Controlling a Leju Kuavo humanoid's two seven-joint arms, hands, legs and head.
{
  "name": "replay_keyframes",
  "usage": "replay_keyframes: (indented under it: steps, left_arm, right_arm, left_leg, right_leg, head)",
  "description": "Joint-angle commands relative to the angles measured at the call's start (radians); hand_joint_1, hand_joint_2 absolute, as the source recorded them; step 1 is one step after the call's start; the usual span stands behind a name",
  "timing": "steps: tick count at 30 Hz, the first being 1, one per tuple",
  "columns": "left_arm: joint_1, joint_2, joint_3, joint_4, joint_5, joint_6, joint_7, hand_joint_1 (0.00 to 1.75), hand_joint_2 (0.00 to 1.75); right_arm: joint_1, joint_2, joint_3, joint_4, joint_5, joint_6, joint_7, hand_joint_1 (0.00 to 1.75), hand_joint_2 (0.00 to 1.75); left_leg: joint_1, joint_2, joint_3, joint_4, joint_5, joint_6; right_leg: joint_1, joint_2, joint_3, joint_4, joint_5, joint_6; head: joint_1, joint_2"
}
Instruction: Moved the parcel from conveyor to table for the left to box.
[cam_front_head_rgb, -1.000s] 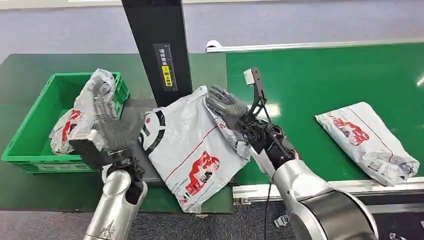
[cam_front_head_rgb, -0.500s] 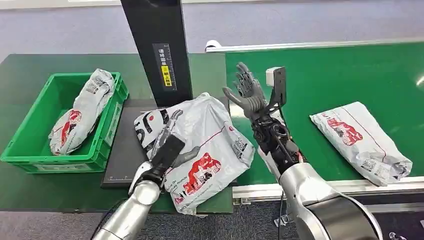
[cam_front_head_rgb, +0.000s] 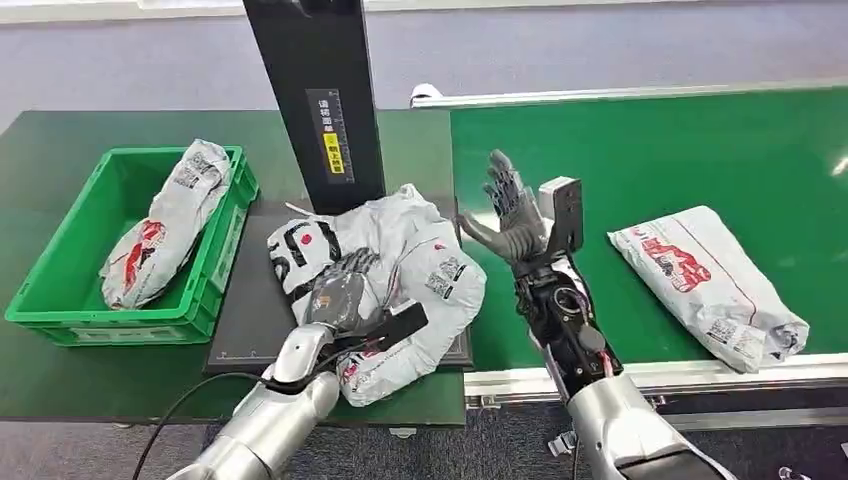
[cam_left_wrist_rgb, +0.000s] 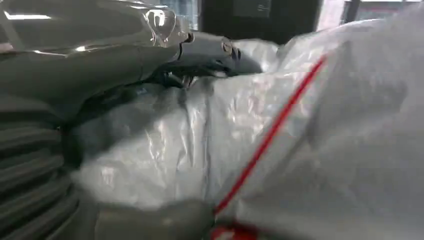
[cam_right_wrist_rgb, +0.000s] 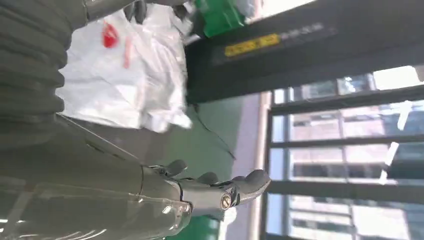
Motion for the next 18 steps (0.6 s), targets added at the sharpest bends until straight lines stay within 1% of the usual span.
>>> replay_keyframes:
  steps: [1,2,4,5,6,7,8,9,10,12,13,14,16,17,18]
  left_arm:
    - [0.050,-0.005,0.074,0.025,0.047,0.049,-0.099,1.75,1.75]
    - [0.055,-0.009,0.087,0.003,0.076,0.074,-0.129,1.75,1.75]
    - [0.075,-0.017,0.119,-0.074,0.195,0.136,-0.250,1.75,1.75]
    - [0.096,-0.018,0.132,-0.135,0.301,0.178,-0.356,1.75,1.75]
    - [0.114,-0.004,0.104,-0.209,0.326,0.203,-0.381,1.75,1.75]
    - [0.122,0.000,0.096,-0.239,0.349,0.204,-0.377,1.75,1.75]
    - [0.133,-0.008,0.110,-0.268,0.400,0.206,-0.398,1.75,1.75]
    - [0.135,-0.001,0.098,-0.282,0.419,0.212,-0.408,1.75,1.75]
    - [0.141,-0.002,0.091,-0.312,0.448,0.265,-0.471,1.75,1.75]
    - [0.143,0.000,0.088,-0.335,0.501,0.282,-0.505,1.75,1.75]
    - [0.150,-0.003,0.092,-0.363,0.531,0.344,-0.568,1.75,1.75]
    - [0.152,0.004,0.090,-0.390,0.563,0.376,-0.599,1.75,1.75]
    - [0.156,0.010,0.090,-0.422,0.579,0.395,-0.613,1.75,1.75]
    - [0.159,0.011,0.097,-0.447,0.582,0.455,-0.641,1.75,1.75]
    - [0.156,0.015,0.101,-0.459,0.570,0.488,-0.652,1.75,1.75]
  right_arm:
    - [0.068,-0.006,-0.044,0.051,-0.051,0.047,0.029,0.00,1.75]
    - [0.071,-0.006,-0.048,0.054,-0.062,0.055,0.046,0.00,1.75]
    - [0.072,-0.005,-0.041,0.072,-0.066,0.051,0.065,0.00,1.75]
    - [0.071,-0.002,-0.035,0.084,-0.064,0.022,0.055,0.00,1.75]
    - [0.069,0.003,-0.022,0.101,-0.063,-0.001,0.046,0.00,1.75]
    - [0.068,0.004,-0.017,0.108,-0.067,-0.008,0.042,0.00,1.75]
    - [0.069,0.006,-0.017,0.113,-0.072,-0.007,0.044,0.00,1.75]
    - [0.072,0.007,-0.012,0.118,-0.079,-0.009,0.045,0.00,1.75]
    - [0.079,0.004,0.000,0.113,-0.072,-0.015,0.031,0.00,1.75]
    - [0.091,-0.003,0.014,0.098,-0.065,-0.027,0.006,0.00,1.75]
    - [0.093,-0.007,0.018,0.089,-0.067,-0.027,-0.008,0.00,1.75]
    - [0.097,-0.014,0.025,0.075,-0.069,-0.033,-0.018,0.00,1.75]
    - [0.099,-0.018,0.028,0.068,-0.071,-0.035,-0.019,0.00,1.75]
    - [0.102,-0.022,0.029,0.064,-0.076,-0.035,-0.021,0.00,1.75]
    - [0.103,-0.025,0.031,0.064,-0.077,-0.037,-0.022,0.00,1.75]
  left_leg:
    - [0.000,0.000,0.003,-0.003,0.001,0.001]
    - [0.000,0.000,0.003,-0.004,0.002,0.001]
    - [0.000,0.000,0.003,-0.003,0.001,0.001]
    - [0.000,0.000,0.003,-0.002,0.000,0.001]
    - [0.000,0.001,0.003,-0.003,0.001,0.001]
    - [0.000,0.001,0.002,-0.001,0.000,0.000]
    - [0.000,0.001,0.001,0.000,0.000,0.000]
    - [0.000,0.000,0.001,-0.001,0.000,0.000]
    - [0.000,0.000,-0.001,0.000,0.000,0.000]
    - [0.000,0.001,-0.001,-0.002,-0.001,0.000]
    - [0.000,0.000,-0.003,0.000,0.000,0.000]
    - [0.000,0.001,-0.002,-0.001,-0.001,0.000]
    - [0.000,0.000,-0.004,0.000,0.000,0.000]
    - [0.000,0.000,-0.006,0.000,0.000,0.000]
    - [0.000,0.000,-0.005,0.000,0.000,0.000]
  right_leg:
    - [0.000,0.000,0.003,-0.003,0.001,0.000]
    - [0.000,0.001,0.003,-0.005,0.002,0.000]
    - [0.000,0.001,0.003,-0.003,0.001,0.000]
    - [0.000,0.001,0.003,-0.002,0.001,0.000]
    - [0.000,0.001,0.003,-0.003,0.001,0.000]
    - [0.000,0.001,0.002,-0.002,0.001,0.000]
    - [0.000,0.001,0.000,0.000,0.000,0.000]
    - [0.000,0.001,0.001,-0.001,0.000,0.000]
    - [0.000,0.001,-0.001,-0.001,0.000,0.000]
    - [0.000,0.001,-0.001,-0.002,0.000,0.000]
    - [0.000,0.001,-0.003,-0.001,0.000,0.000]
    - [0.000,0.001,-0.002,-0.002,0.000,0.000]
    - [0.000,0.000,-0.004,-0.001,0.000,0.000]
    - [0.000,0.001,-0.007,0.000,0.000,0.000]
    - [0.000,0.001,-0.006,-0.001,0.000,0.000]
  head:
    - [0.000,0.000]
    - [0.000,0.000]
    - [0.000,0.000]
    - [0.000,0.000]
    - [0.000,0.000]
    - [0.000,0.000]
    - [0.000,0.000]
    - [0.000,0.000]
    - [0.000,0.000]
    - [0.000,0.000]
    - [0.000,0.000]
    - [0.000,0.000]
    - [0.000,0.000]
    - [0.000,0.000]
    - [0.000,0.000]
